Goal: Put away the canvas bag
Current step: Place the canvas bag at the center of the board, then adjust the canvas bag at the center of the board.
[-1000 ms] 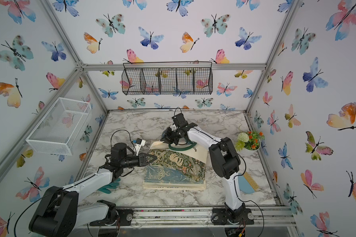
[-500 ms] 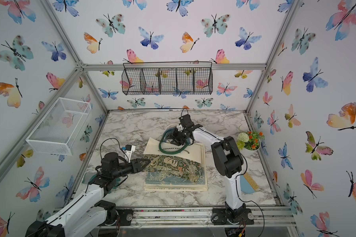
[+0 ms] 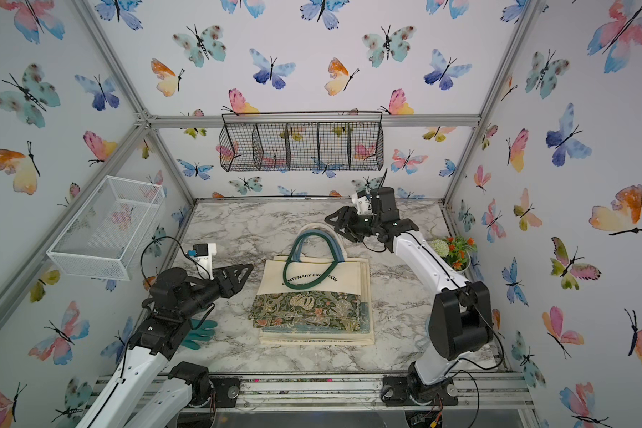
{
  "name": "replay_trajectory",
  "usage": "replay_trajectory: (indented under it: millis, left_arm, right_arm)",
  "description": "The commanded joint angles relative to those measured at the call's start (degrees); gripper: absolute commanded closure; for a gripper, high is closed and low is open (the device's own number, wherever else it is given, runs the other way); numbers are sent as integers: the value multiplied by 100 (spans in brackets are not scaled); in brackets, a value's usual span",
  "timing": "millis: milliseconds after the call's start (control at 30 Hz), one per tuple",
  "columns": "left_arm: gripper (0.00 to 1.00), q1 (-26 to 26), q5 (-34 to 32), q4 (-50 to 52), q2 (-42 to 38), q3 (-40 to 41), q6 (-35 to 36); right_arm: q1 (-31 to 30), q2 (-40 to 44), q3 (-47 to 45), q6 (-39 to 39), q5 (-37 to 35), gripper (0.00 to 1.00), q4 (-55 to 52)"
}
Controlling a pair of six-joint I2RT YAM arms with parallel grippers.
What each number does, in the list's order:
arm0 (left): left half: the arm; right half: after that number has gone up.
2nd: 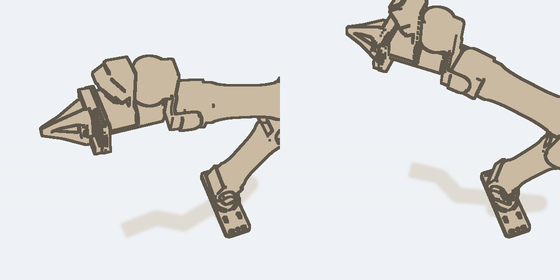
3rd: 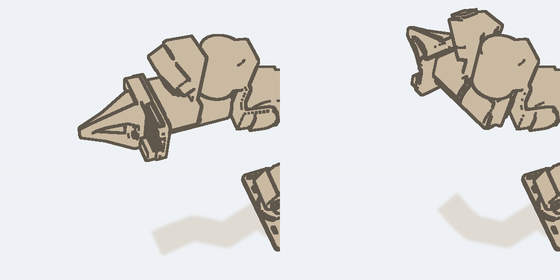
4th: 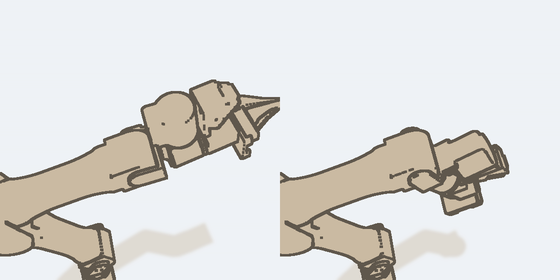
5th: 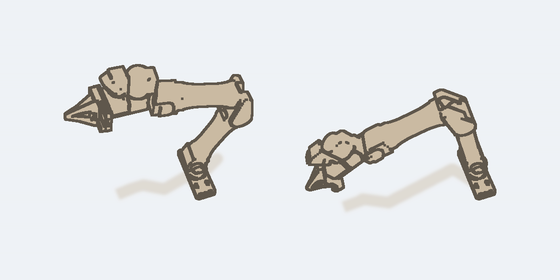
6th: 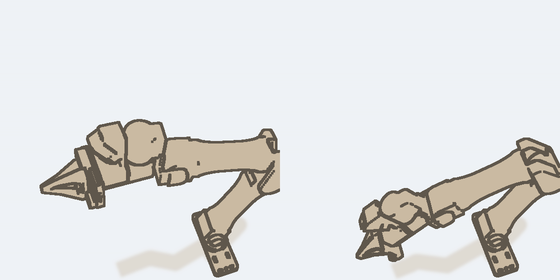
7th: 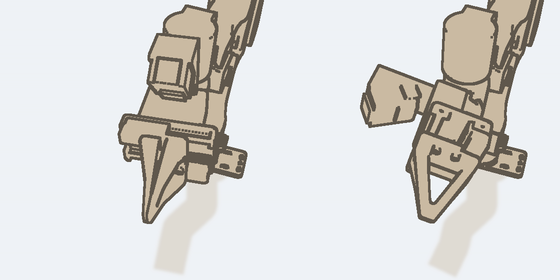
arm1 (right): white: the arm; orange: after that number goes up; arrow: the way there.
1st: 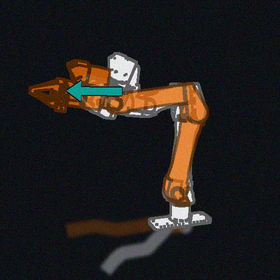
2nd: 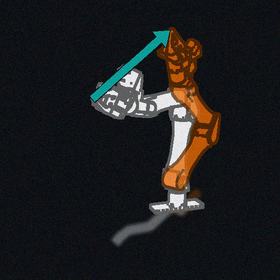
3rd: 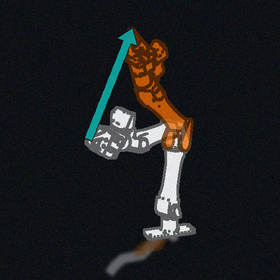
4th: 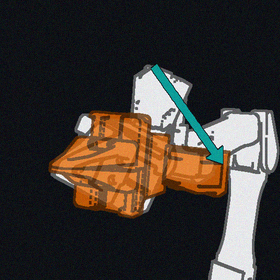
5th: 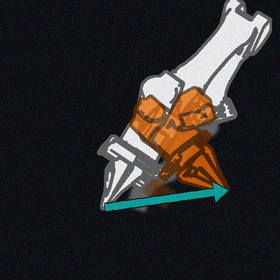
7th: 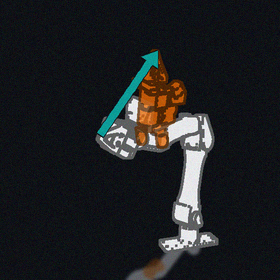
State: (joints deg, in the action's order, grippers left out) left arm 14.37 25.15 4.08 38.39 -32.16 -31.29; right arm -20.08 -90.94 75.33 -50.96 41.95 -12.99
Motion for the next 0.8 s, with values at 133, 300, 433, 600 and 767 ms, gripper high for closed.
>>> replay_trajectory:
  millis: [133, 300, 433, 600, 767]
  left_arm:
    - [45, 262, 690, -1721, 580, 505, -533]
    - [51, 1039, 412, -1973, 1465, 315, -164]
    - [54, 1540, 537, -2838, 1977, 526, -467]
    - [55, 2368, 636, -3359, 2476, 427, -475]
    - [53, 2952, 312, -3201, 2992, 362, -277]
  right_arm:
    - [-40, 295, -1692, -89, 501, 43, 843]
    - [-40, 269, -2733, -542, 833, 51, 1817]
    - [-40, 656, -3214, -877, 1295, 54, 2404]
    - [-82, 1487, -3147, -568, 1381, 55, 1578]
    - [-153, 1910, -3384, -479, 1418, 57, 1535]
